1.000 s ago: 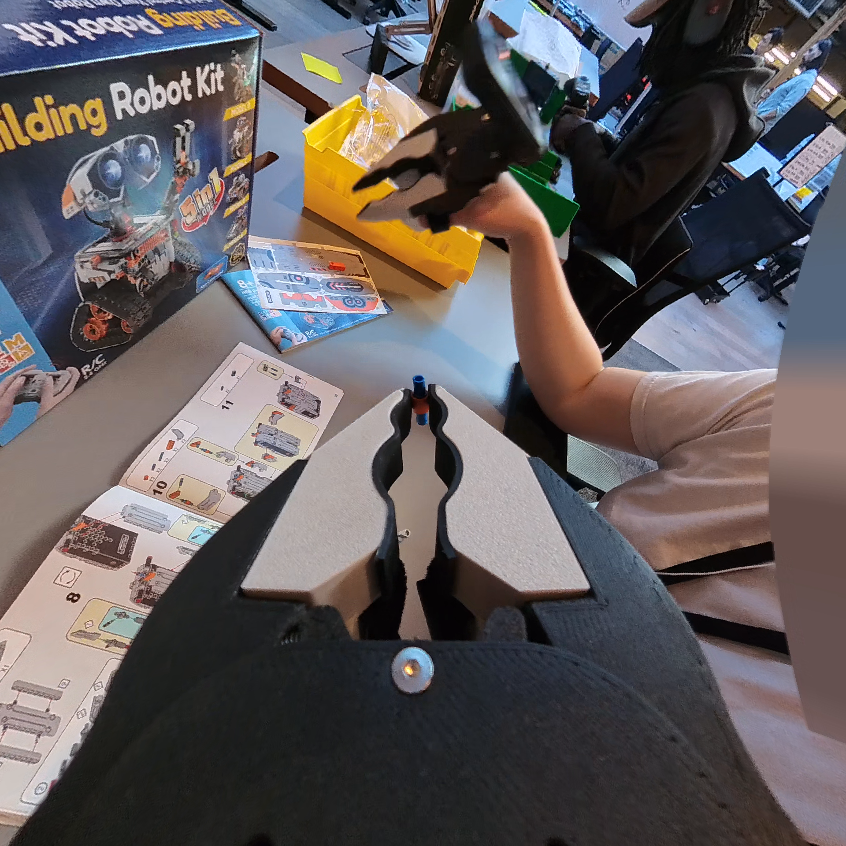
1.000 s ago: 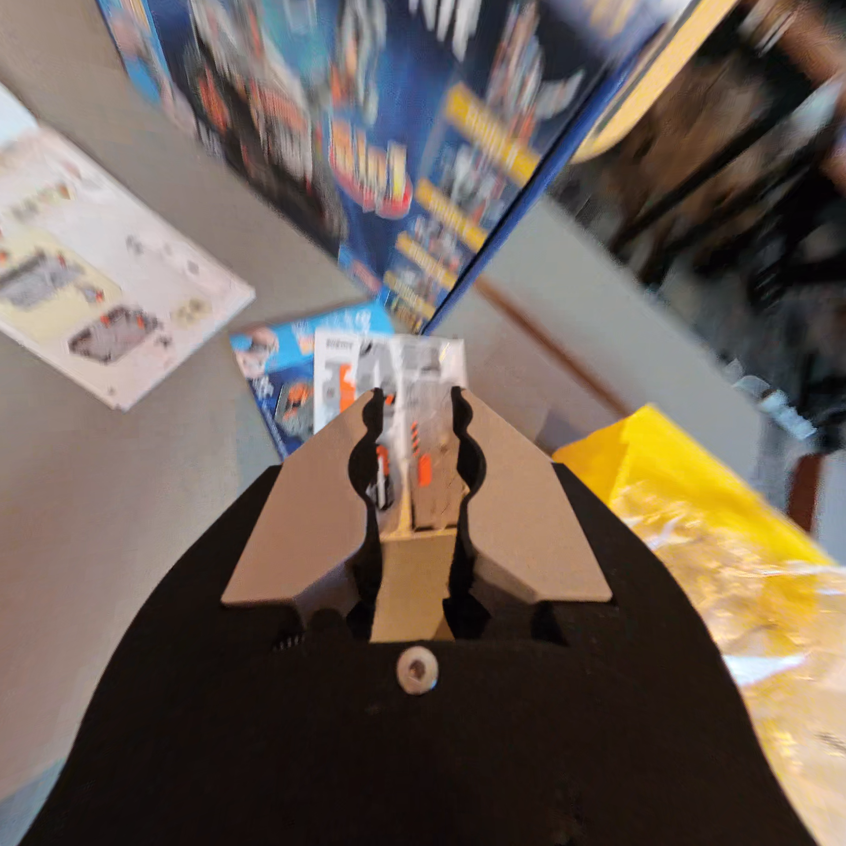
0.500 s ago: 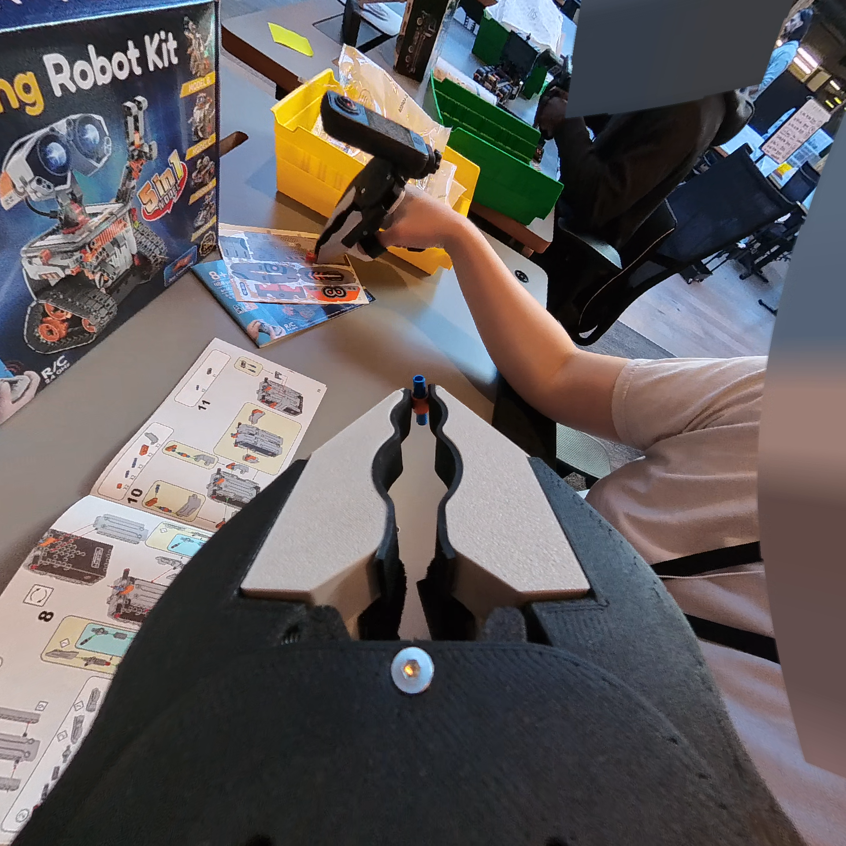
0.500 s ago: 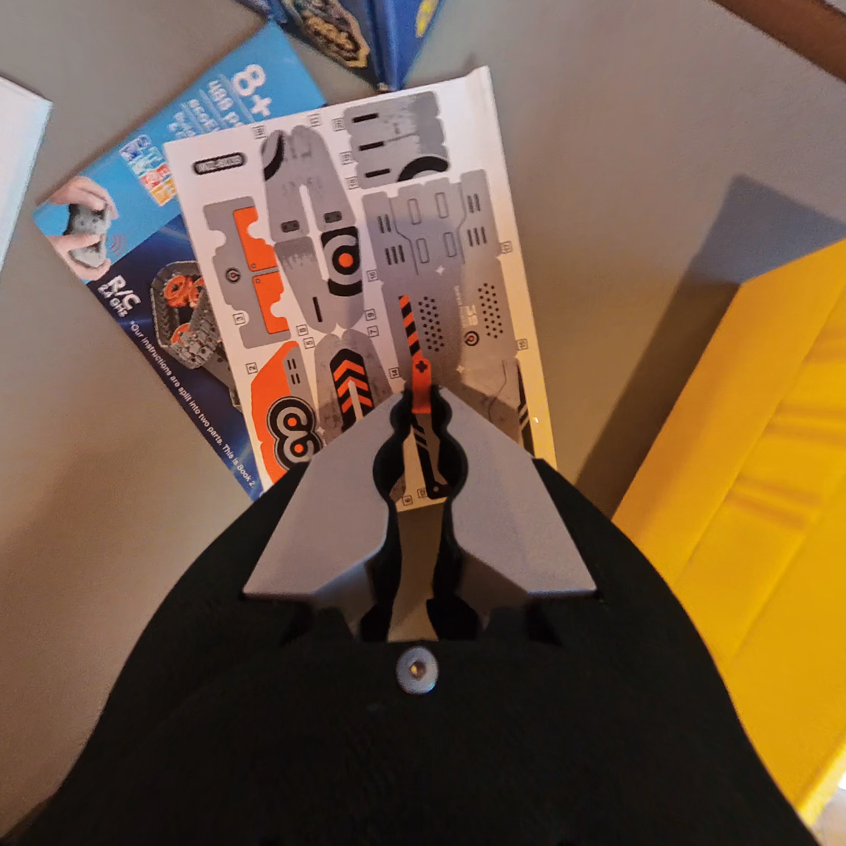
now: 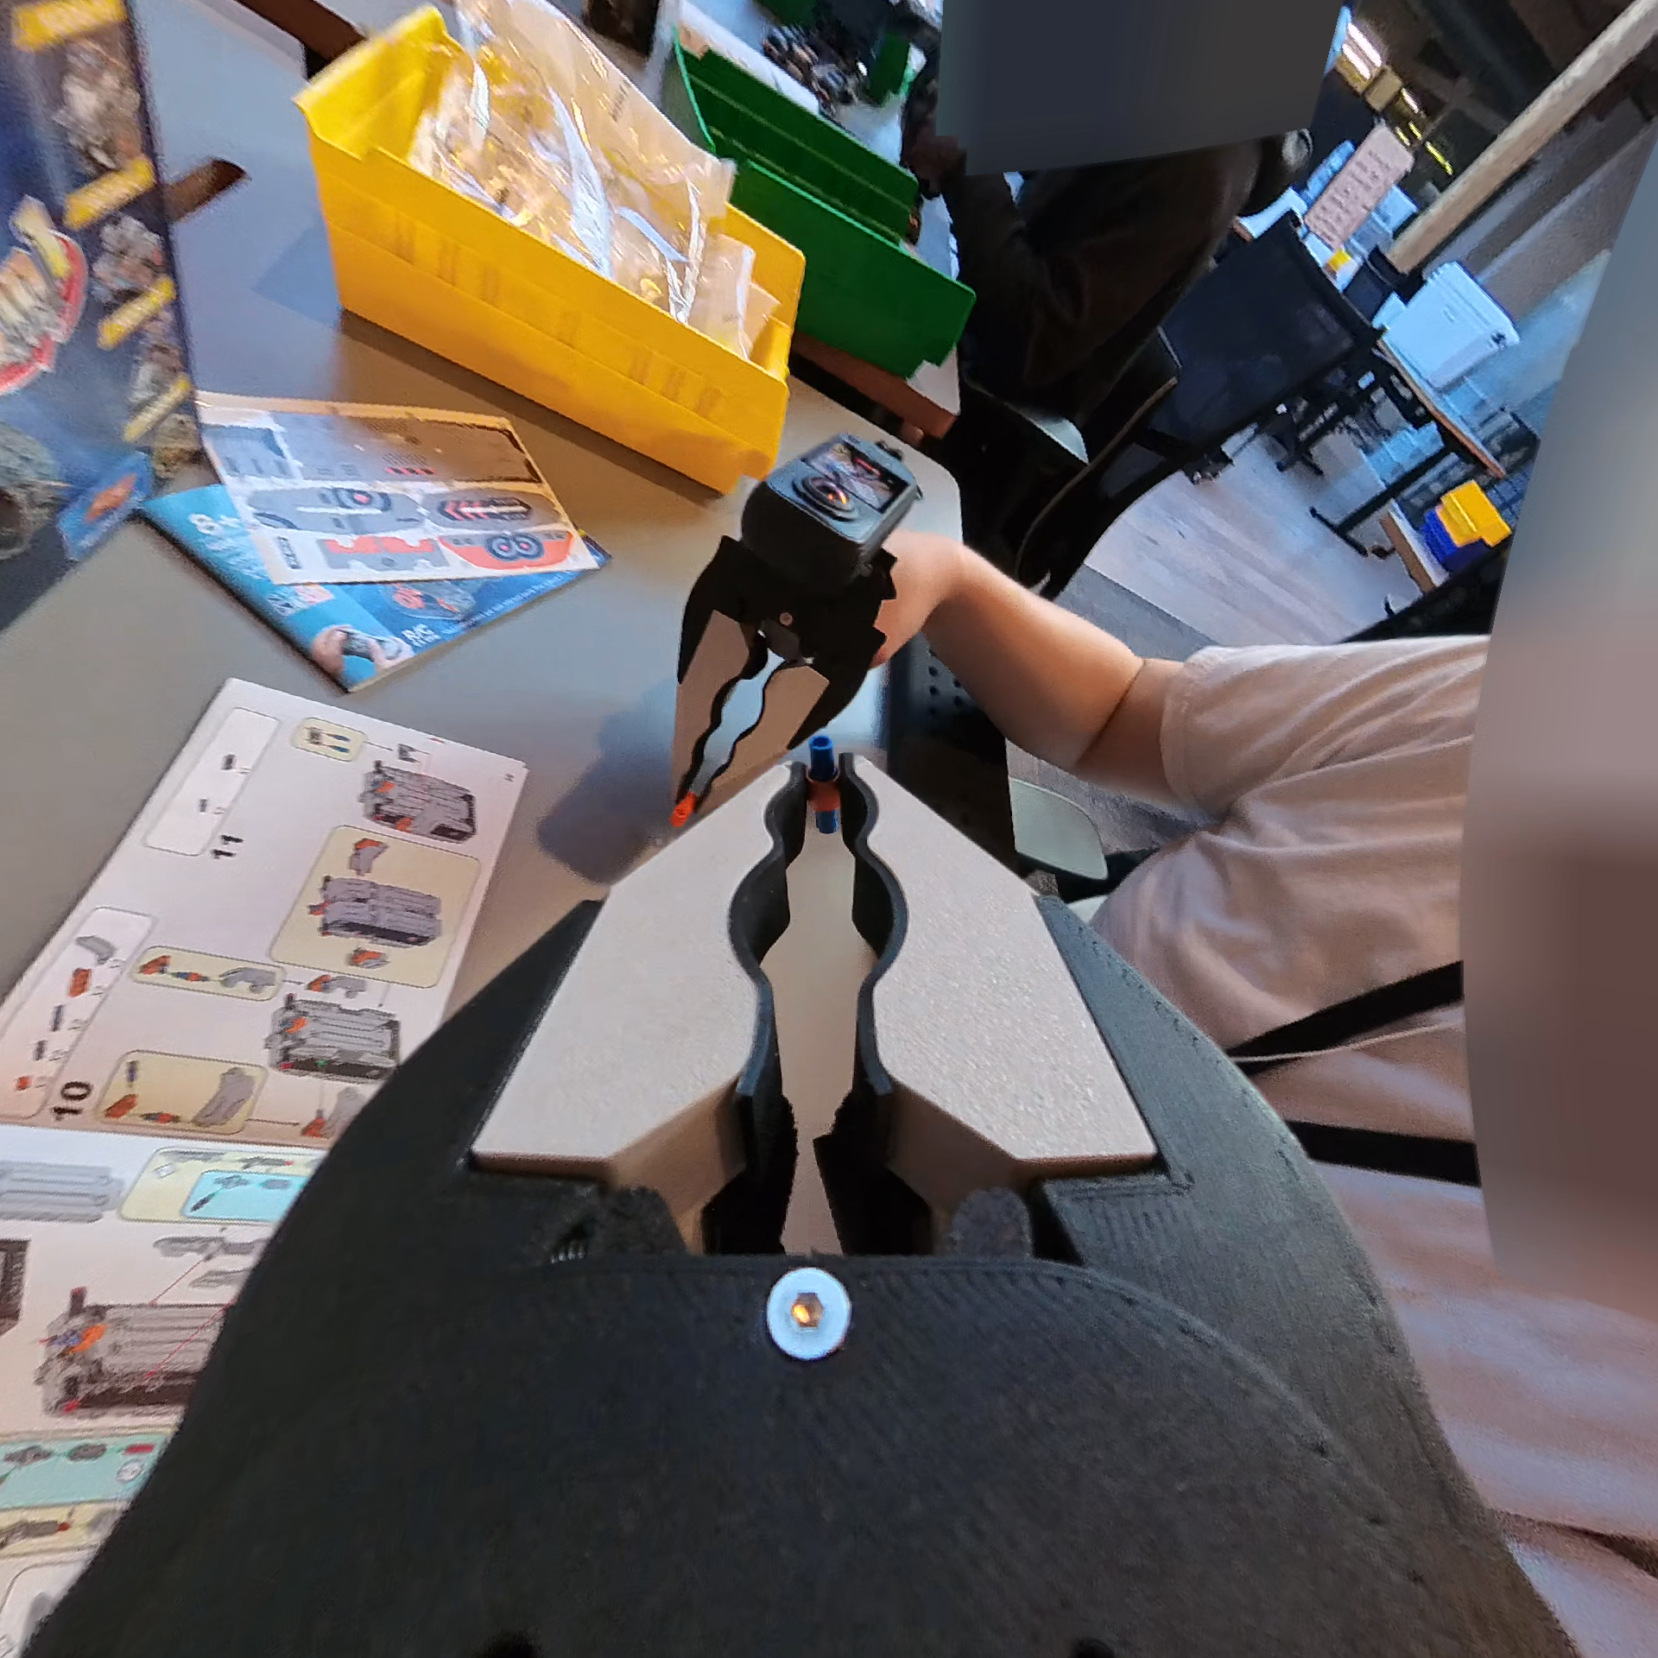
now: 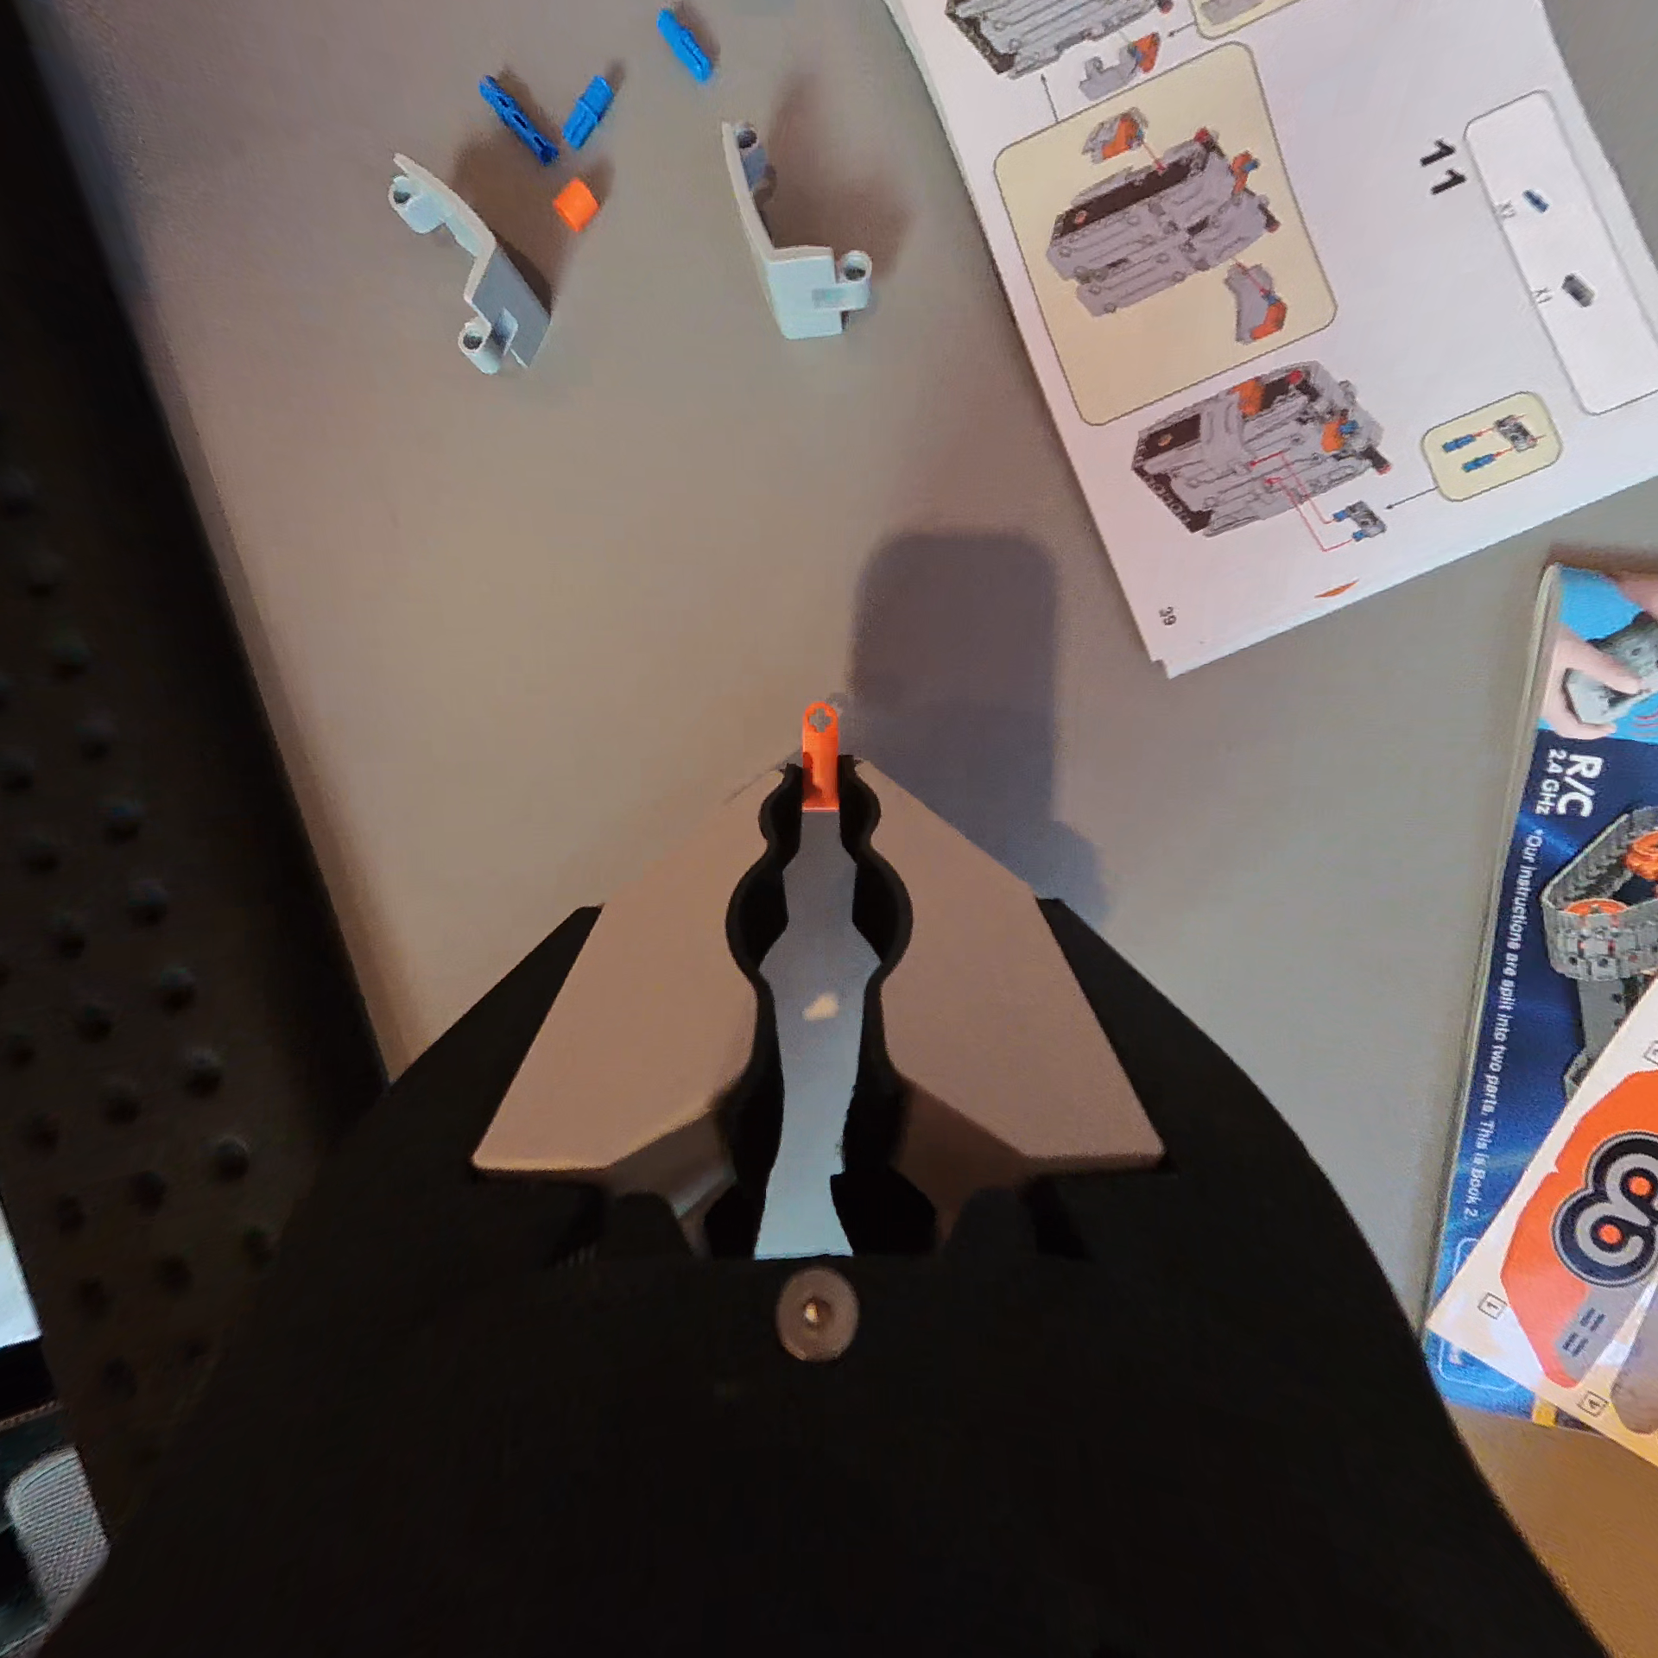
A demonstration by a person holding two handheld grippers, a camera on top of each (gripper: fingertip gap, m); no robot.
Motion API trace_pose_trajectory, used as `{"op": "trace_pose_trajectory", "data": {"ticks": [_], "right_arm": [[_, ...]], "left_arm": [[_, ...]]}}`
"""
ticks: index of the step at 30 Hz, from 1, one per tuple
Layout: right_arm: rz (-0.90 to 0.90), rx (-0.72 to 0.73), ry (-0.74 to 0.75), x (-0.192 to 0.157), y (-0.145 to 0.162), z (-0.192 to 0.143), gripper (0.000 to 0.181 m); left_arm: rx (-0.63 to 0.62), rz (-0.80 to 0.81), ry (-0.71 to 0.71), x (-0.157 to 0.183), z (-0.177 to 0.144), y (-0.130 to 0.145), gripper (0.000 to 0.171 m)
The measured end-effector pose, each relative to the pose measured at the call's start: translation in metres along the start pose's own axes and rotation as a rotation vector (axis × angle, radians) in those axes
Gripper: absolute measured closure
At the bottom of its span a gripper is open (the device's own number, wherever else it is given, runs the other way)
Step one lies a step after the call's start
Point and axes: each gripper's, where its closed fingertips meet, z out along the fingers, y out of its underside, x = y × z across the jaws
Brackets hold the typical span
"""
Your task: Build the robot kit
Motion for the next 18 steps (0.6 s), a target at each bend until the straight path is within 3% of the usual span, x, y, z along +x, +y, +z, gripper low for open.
{"op": "trace_pose_trajectory", "data": {"ticks": [4,7,11,13,15,18], "right_arm": [[-0.074,-0.008,-0.031,-0.01,0.008,0.006,0.175],[-0.167,0.02,0.023,-0.01,0.002,-0.004,0.161],[-0.551,0.433,-0.022,-0.073,-0.09,-0.078,0.16],[-0.778,0.574,0.025,-0.097,-0.126,-0.11,0.161],[-0.895,0.607,0.042,-0.108,-0.146,-0.12,0.163],[-0.943,0.558,0.026,-0.106,-0.155,-0.111,0.168]], "left_arm": [[-0.078,0.005,0.057,0.012,0.015,0.011,0.166],[-0.194,-0.004,0.119,0.022,0.026,0.032,0.166],[-0.352,-0.016,0.203,0.031,0.038,0.061,0.166],[-0.398,-0.02,0.253,0.037,0.041,0.07,0.166],[-0.424,-0.027,0.294,0.042,0.042,0.075,0.166],[-0.425,-0.024,0.334,0.049,0.042,0.076,0.166]]}}
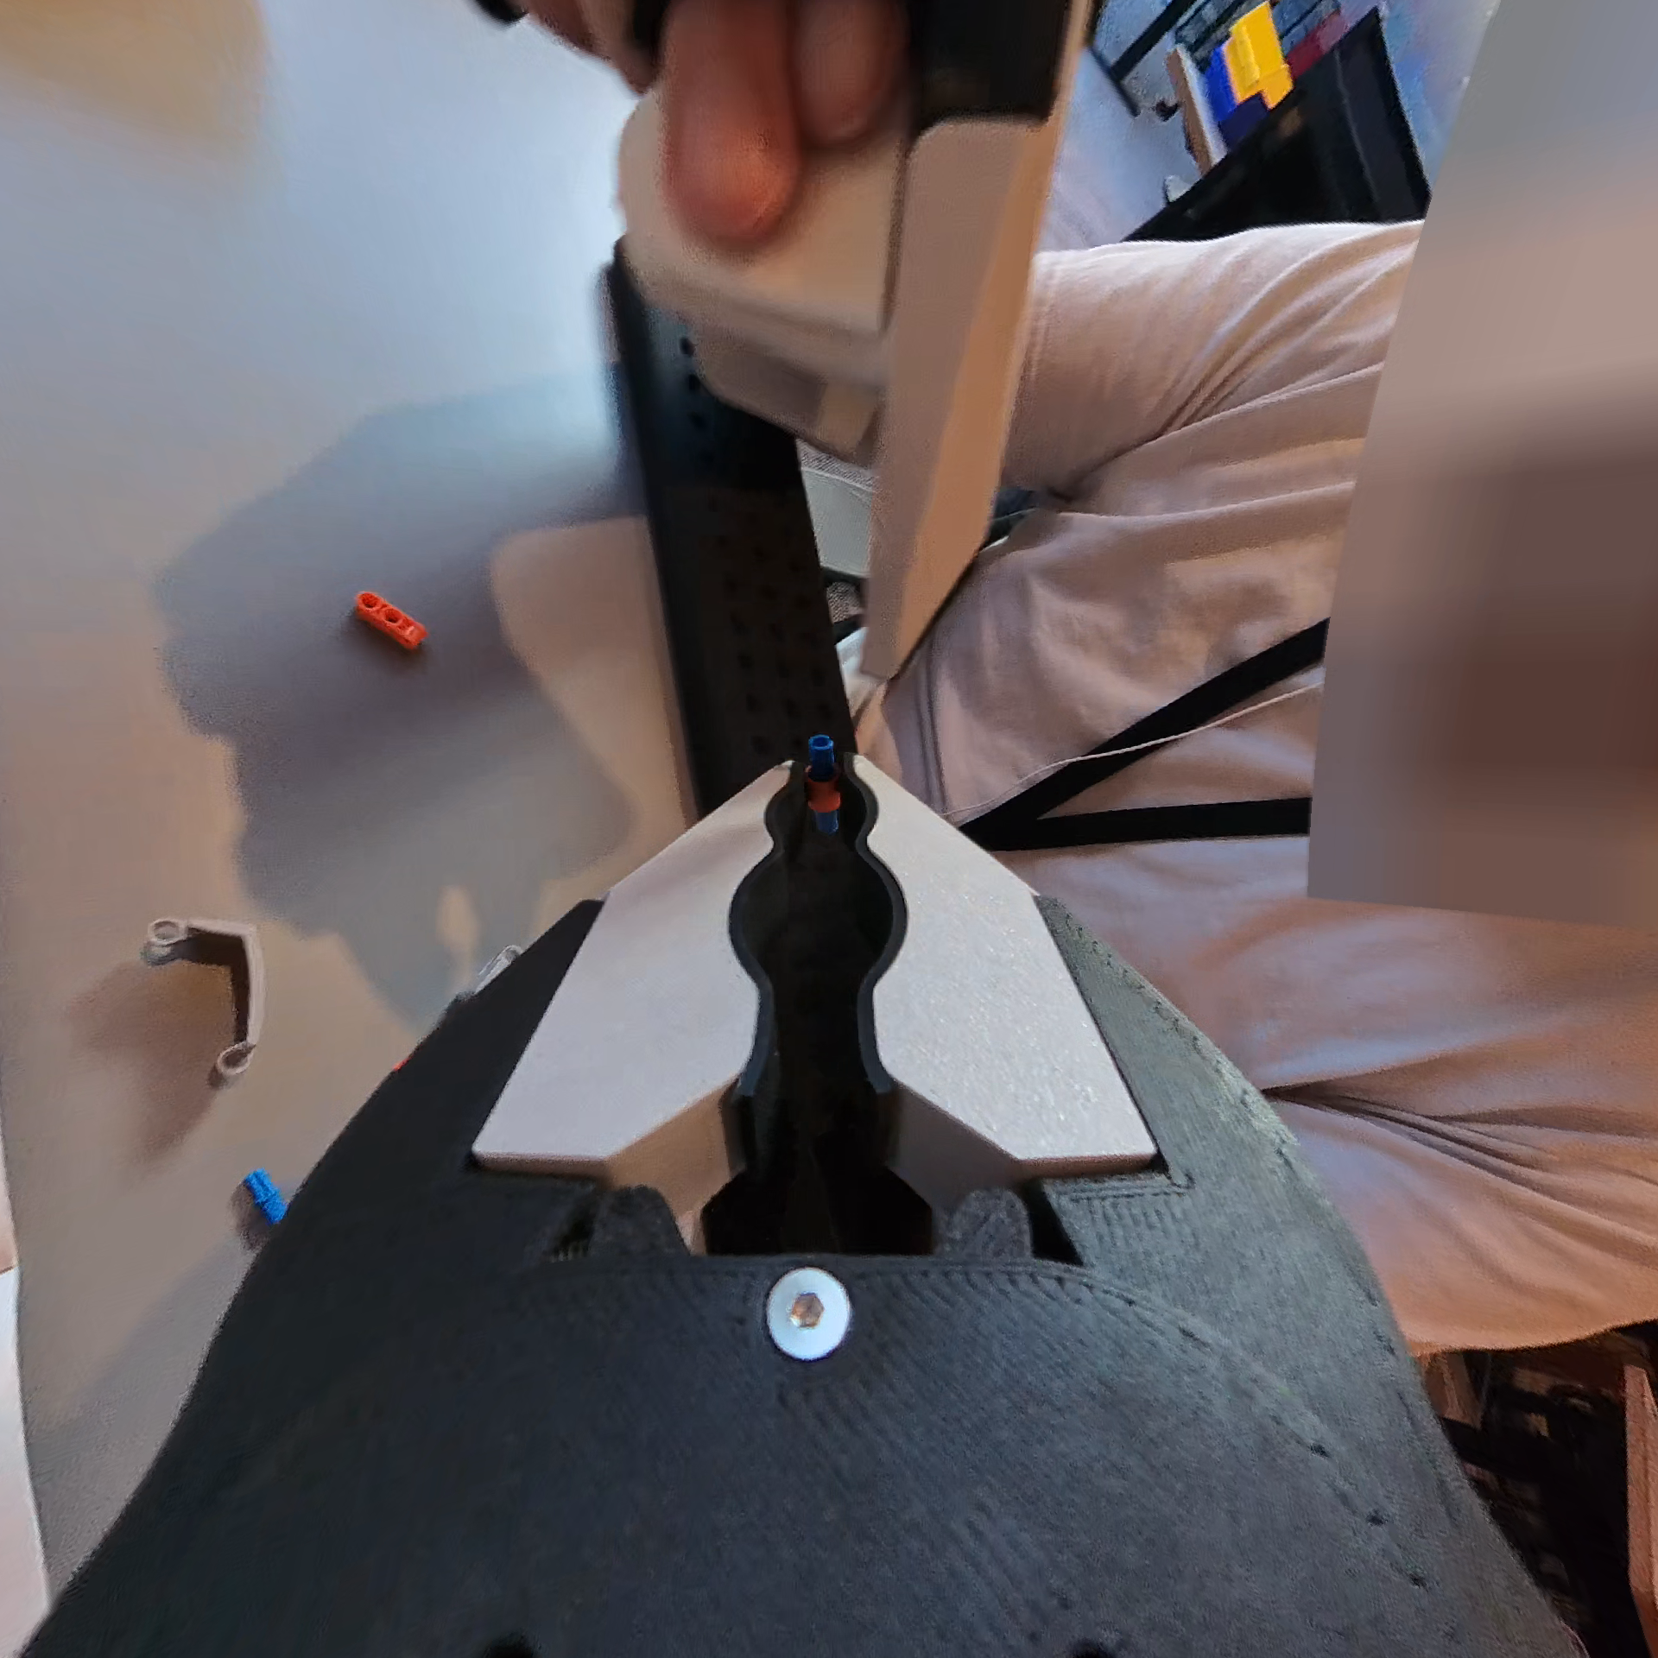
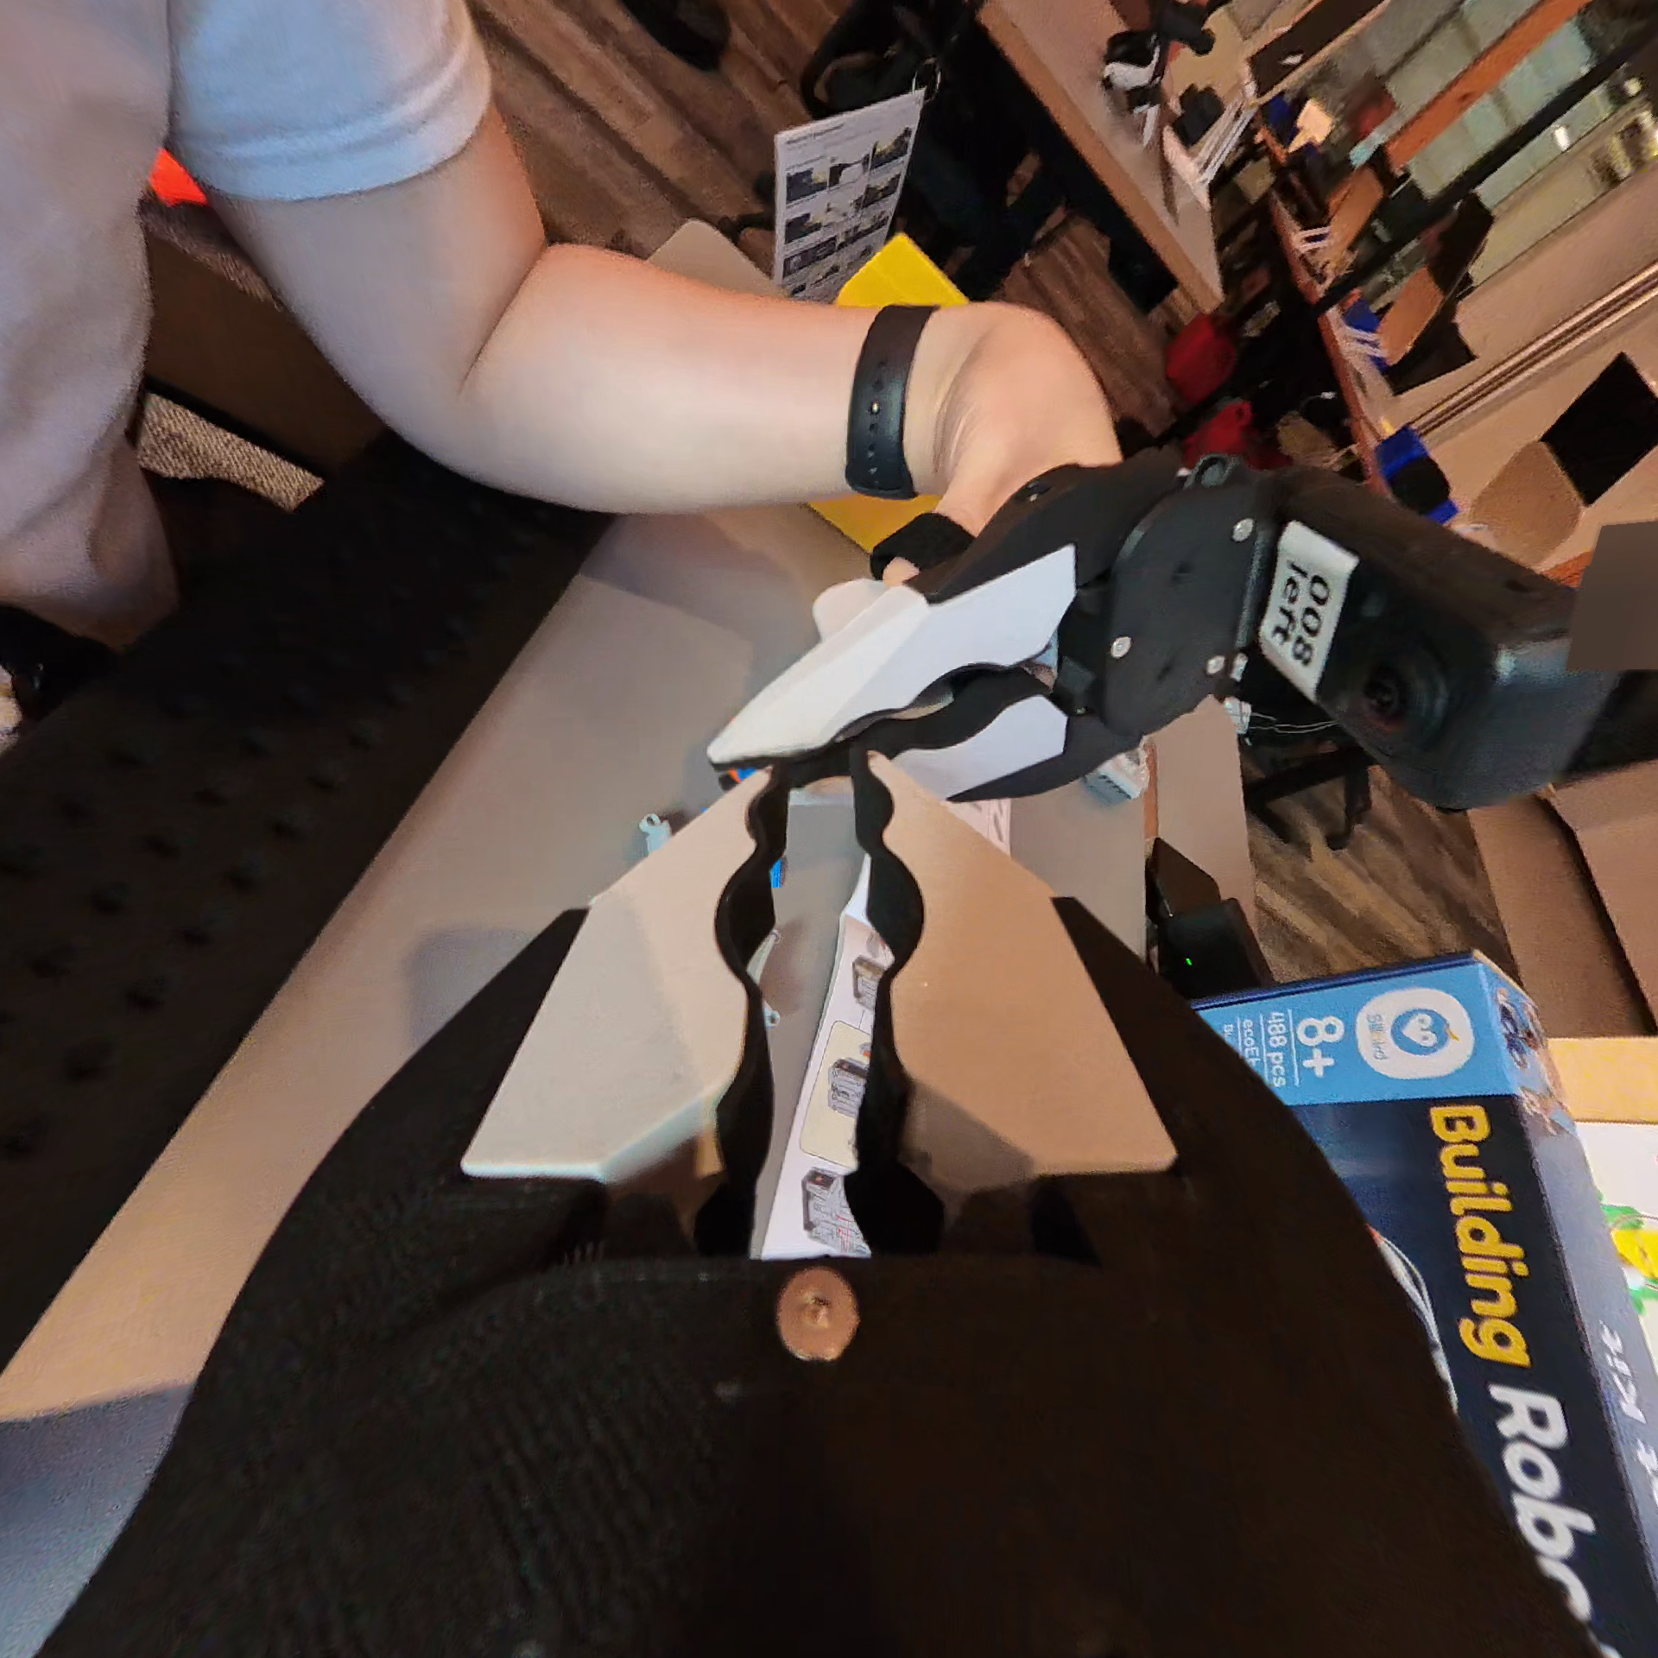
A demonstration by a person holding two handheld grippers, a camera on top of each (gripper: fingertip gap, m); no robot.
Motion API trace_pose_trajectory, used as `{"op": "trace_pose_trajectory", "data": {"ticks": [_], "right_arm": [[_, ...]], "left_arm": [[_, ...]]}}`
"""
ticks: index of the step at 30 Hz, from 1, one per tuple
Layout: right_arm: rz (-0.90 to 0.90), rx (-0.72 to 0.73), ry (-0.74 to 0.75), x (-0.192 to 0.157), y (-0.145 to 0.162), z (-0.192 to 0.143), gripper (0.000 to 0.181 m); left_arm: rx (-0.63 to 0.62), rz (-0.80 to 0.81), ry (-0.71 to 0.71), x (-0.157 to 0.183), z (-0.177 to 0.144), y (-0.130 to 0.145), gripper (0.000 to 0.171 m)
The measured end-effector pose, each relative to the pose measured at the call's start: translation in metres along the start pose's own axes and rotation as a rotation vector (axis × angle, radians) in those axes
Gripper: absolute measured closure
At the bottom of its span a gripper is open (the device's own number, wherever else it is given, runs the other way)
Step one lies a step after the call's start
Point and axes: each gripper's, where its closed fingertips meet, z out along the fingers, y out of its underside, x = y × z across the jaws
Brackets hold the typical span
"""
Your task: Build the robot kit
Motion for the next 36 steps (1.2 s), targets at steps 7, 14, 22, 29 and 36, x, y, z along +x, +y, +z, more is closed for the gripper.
{"op": "trace_pose_trajectory", "data": {"ticks": [7,14,22,29,36], "right_arm": [[0.036,0.048,-0.121,-0.012,0.004,0.014,0.172],[0.065,0.083,-0.173,-0.018,0.004,0.016,0.177],[0.091,0.187,0.151,0.04,-0.004,-0.02,0.178],[0.034,0.339,0.41,0.075,-0.044,-0.065,0.178],[-0.035,0.321,0.432,0.075,-0.054,-0.071,0.178]], "left_arm": [[0.03,0.001,0.063,0.006,-0.004,-0.003,0.166],[0.013,0.002,0.109,0.009,0.0,-0.002,0.167],[0.494,0.195,-0.163,0.006,-0.083,-0.064,0.149],[0.888,0.804,-0.6,0.071,-0.121,-0.104,0.142],[0.757,0.854,-0.626,0.077,-0.083,-0.111,0.151]]}}
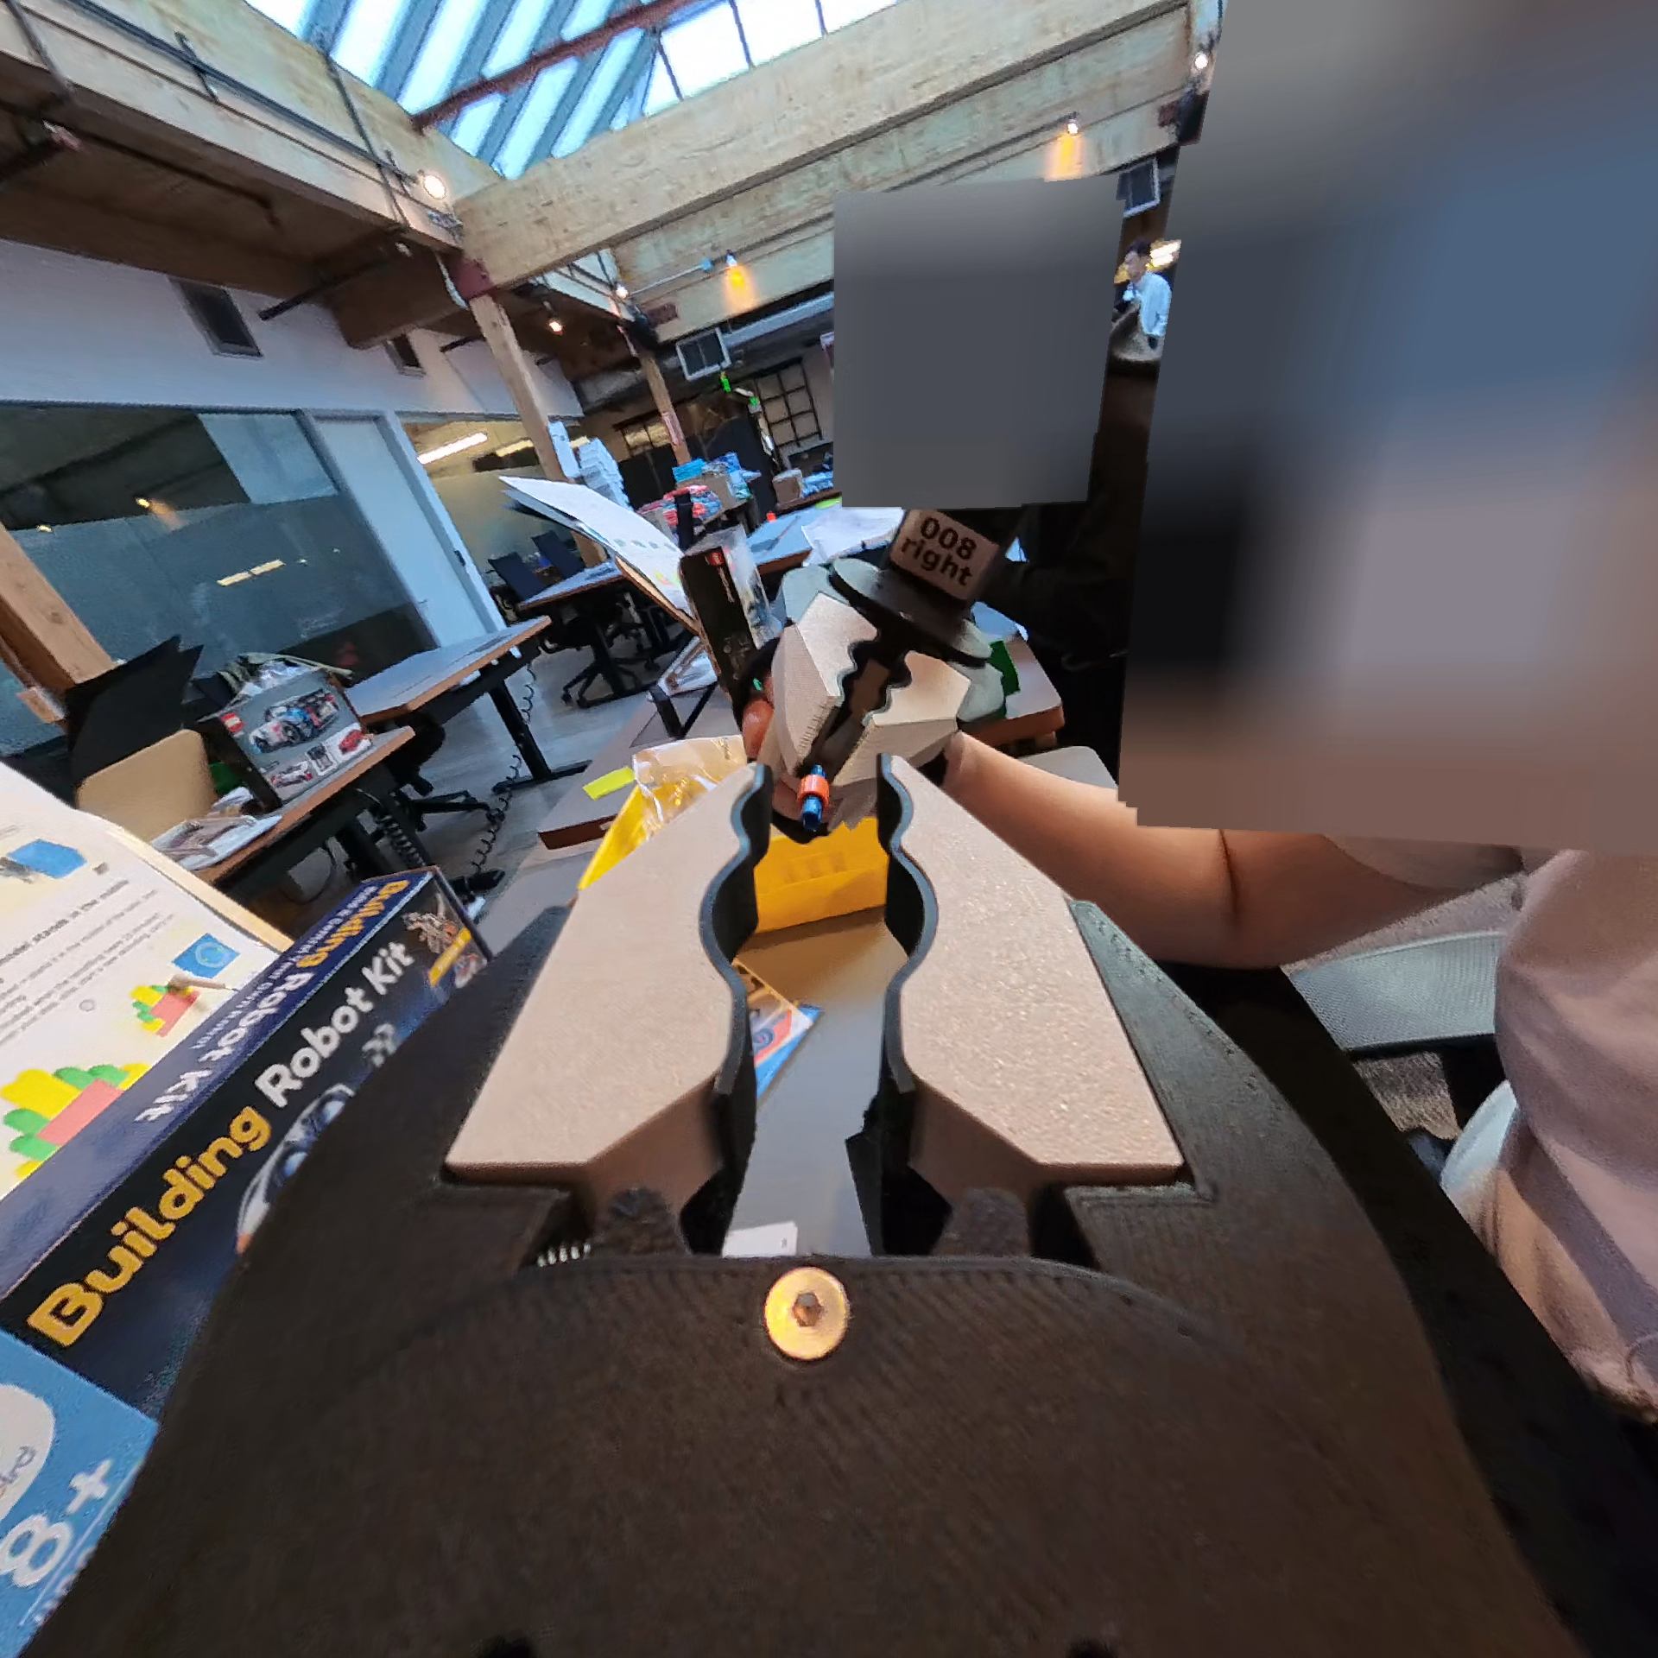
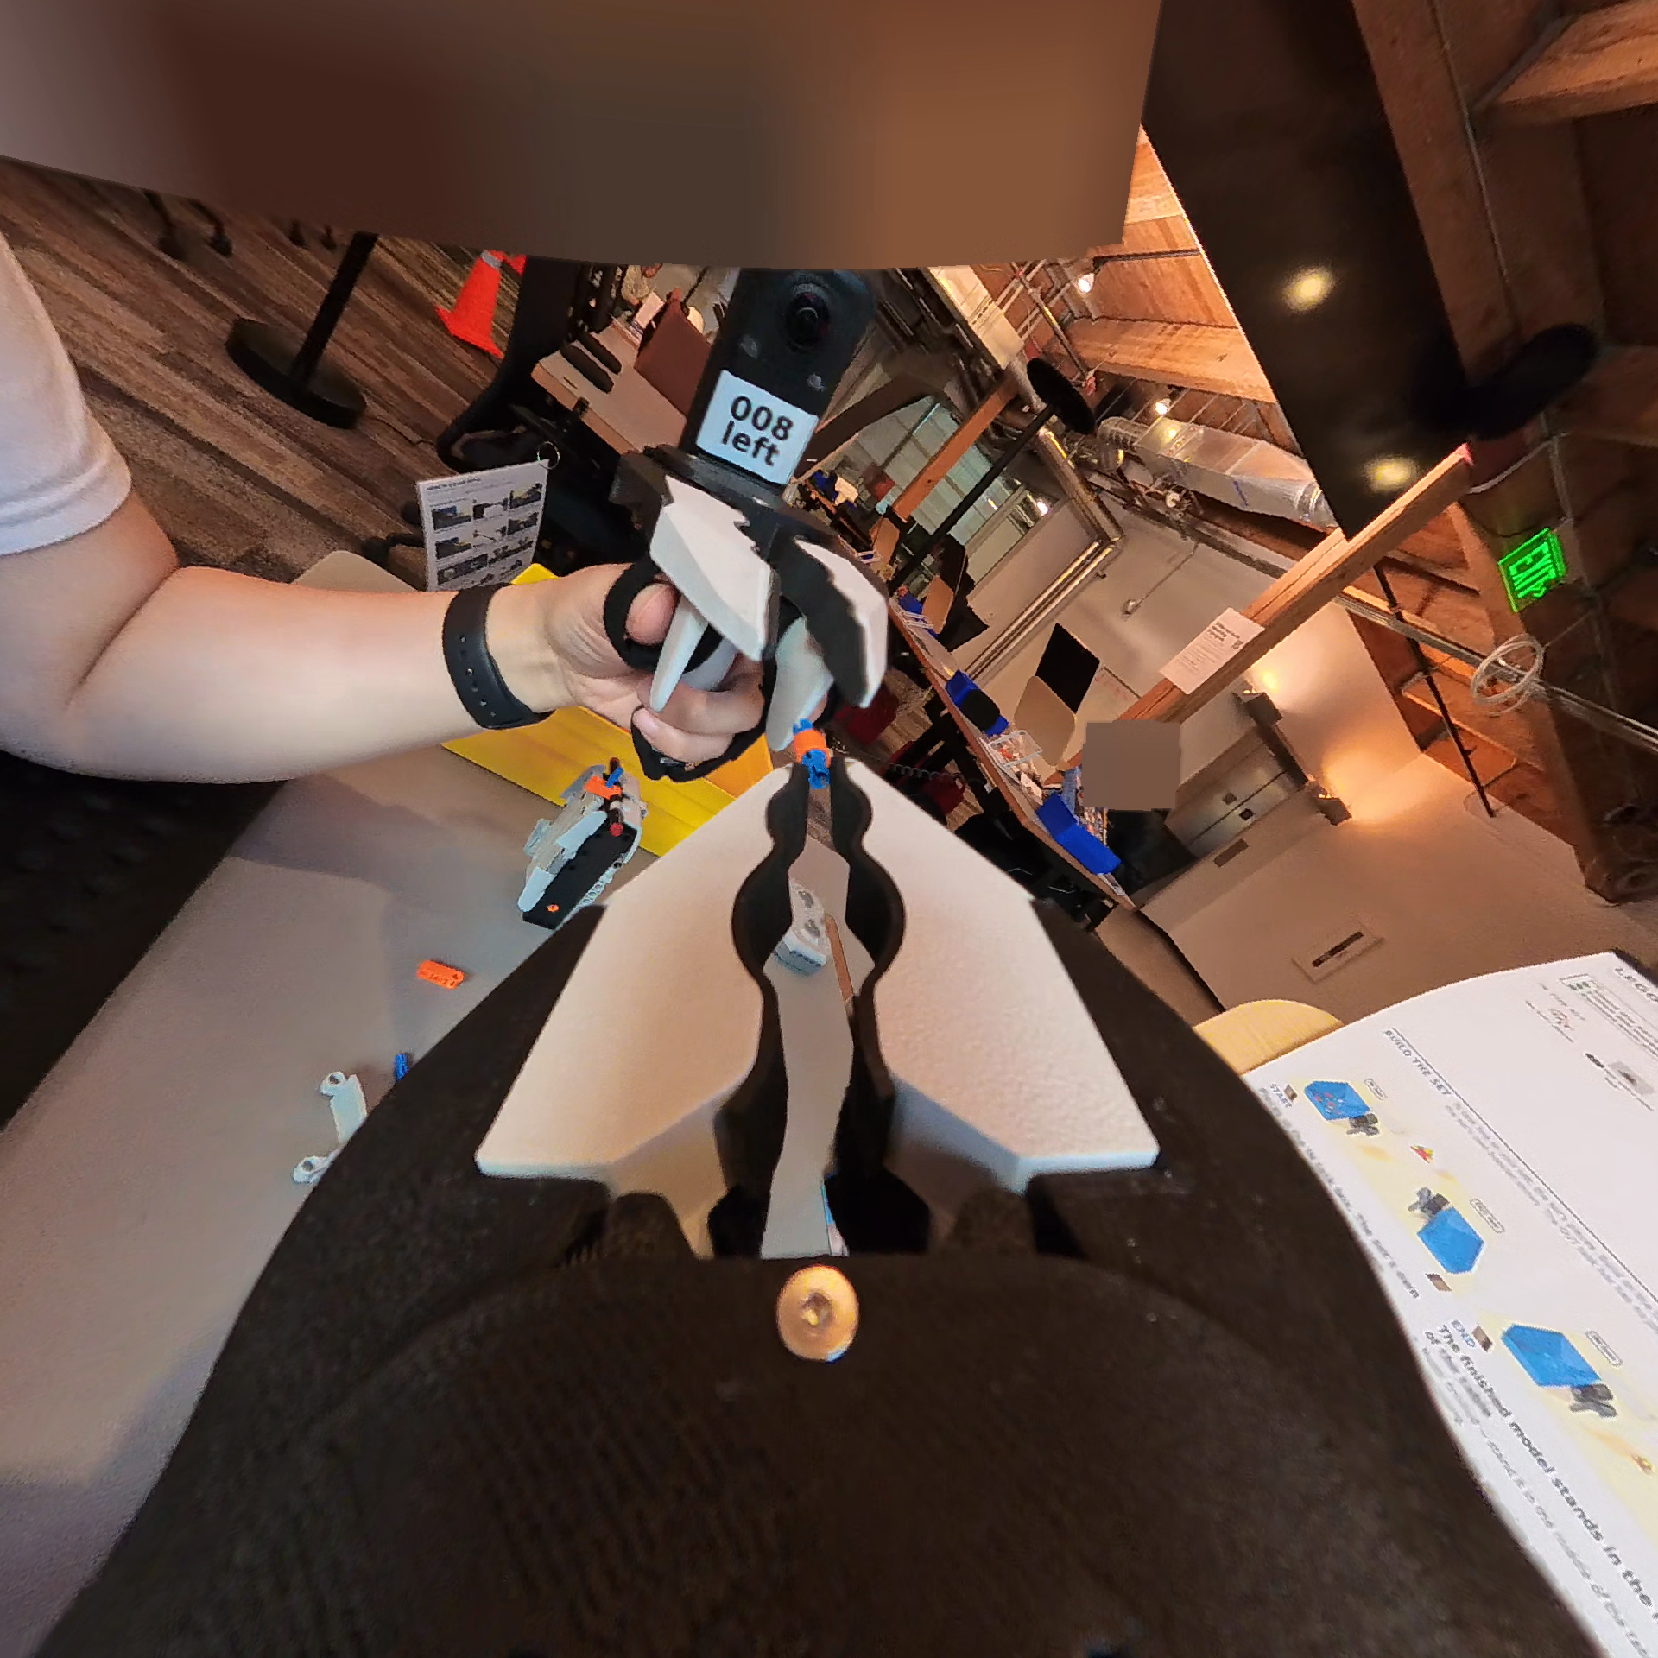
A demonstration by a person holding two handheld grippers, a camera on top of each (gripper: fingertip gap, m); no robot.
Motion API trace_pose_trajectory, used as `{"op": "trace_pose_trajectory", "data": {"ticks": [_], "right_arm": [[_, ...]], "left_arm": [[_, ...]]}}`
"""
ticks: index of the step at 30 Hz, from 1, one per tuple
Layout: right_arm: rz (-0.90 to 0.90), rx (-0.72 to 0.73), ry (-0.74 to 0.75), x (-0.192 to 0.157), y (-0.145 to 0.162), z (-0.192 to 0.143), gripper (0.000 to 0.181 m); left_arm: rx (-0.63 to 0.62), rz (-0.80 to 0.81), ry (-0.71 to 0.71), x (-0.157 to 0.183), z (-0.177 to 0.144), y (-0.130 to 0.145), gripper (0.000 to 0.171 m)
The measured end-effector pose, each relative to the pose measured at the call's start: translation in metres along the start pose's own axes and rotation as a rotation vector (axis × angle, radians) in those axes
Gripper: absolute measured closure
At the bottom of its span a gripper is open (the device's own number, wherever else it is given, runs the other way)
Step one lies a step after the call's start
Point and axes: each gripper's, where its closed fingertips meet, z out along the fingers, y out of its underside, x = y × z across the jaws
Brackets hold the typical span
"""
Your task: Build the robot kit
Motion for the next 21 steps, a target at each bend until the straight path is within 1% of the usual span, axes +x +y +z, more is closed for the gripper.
{"op": "trace_pose_trajectory", "data": {"ticks": [3,5,7,10,17,19,21], "right_arm": [[0.005,0.004,-0.032,-0.005,0.0,-0.002,0.178],[0.004,-0.011,-0.058,-0.009,0.003,-0.002,0.178],[0.0,-0.031,-0.065,-0.01,0.008,-0.002,0.178],[0.011,-0.024,-0.073,-0.01,0.009,-0.003,0.178],[0.013,-0.013,-0.068,-0.01,0.008,-0.004,0.178],[0.009,-0.014,-0.059,-0.009,0.009,-0.003,0.178],[0.012,0.004,-0.058,-0.009,0.006,-0.002,0.178]], "left_arm": [[-0.063,0.017,-0.005,-0.001,0.006,0.013,0.15],[-0.066,0.016,0.022,0.004,0.01,0.015,0.152],[-0.081,0.034,0.023,0.006,0.013,0.018,0.161],[-0.13,0.071,-0.002,0.003,0.016,0.027,0.163],[-0.094,0.056,0.006,0.004,0.016,0.023,0.167],[-0.091,0.066,-0.002,0.002,0.016,0.023,0.167],[-0.087,0.067,-0.008,0.002,0.016,0.022,0.161]]}}
